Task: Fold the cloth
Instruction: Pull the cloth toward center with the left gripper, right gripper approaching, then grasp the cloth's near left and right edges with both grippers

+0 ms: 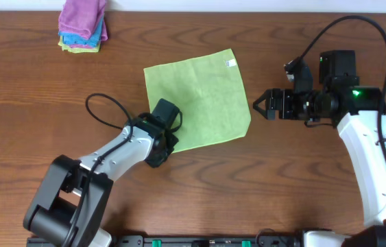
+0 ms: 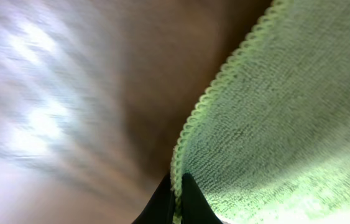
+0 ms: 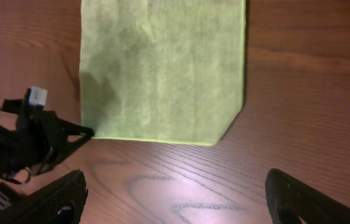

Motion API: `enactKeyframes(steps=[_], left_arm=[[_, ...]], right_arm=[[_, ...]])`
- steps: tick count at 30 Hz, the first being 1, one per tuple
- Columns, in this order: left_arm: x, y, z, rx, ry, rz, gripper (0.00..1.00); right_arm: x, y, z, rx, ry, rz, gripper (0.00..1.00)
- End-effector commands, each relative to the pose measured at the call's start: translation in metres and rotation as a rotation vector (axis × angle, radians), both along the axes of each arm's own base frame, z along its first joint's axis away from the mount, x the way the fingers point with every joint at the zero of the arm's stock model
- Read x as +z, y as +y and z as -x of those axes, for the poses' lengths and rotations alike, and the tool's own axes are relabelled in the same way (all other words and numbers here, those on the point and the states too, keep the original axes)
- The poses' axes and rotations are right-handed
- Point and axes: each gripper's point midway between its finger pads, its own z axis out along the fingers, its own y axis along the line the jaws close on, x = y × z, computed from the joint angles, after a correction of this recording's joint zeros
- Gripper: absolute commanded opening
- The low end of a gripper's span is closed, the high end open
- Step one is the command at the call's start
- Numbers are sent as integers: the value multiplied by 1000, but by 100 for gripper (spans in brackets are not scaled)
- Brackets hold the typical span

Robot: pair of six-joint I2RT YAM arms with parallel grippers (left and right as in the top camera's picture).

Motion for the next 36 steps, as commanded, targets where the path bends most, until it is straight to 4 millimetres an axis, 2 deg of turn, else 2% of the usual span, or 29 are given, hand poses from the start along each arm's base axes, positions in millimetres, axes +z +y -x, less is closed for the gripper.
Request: enactKeyframes(steps=[1, 7, 11, 13, 14, 16, 19, 21, 25, 26, 31, 36], left_arm=[[-6, 34, 11, -37, 50, -107, 6], [13, 73, 10, -78, 40, -184, 6], [30, 88, 4, -93, -11, -210, 6], [34, 88, 2, -106, -31, -207, 6], [35, 88, 2, -113, -33, -205, 10], [35, 87, 3, -142, -28, -201, 38], [35, 89, 9, -161, -5, -208, 37], [34, 90, 12, -163, 8, -211, 41], [35, 87, 16, -167, 21, -193, 38], [37, 86, 15, -173, 9, -185, 37], [52, 82, 4, -195, -79, -171, 38], [62, 74, -10, -234, -165, -150, 42]], right_arm=[[-1, 0, 3, 37, -12, 6, 91], [-24, 2, 18, 60, 48, 47, 91], [-46, 12, 34, 92, 104, 47, 91], [-53, 18, 40, 111, 118, 33, 91], [-54, 21, 42, 120, 124, 23, 91], [-54, 25, 45, 133, 129, 15, 91], [-55, 31, 50, 158, 137, 19, 92], [-59, 37, 55, 183, 146, 21, 93], [-74, 50, 67, 230, 162, 15, 92], [-82, 56, 72, 246, 166, -9, 92], [-94, 75, 81, 292, 139, -152, 92], [-105, 84, 76, 282, 92, -205, 95]])
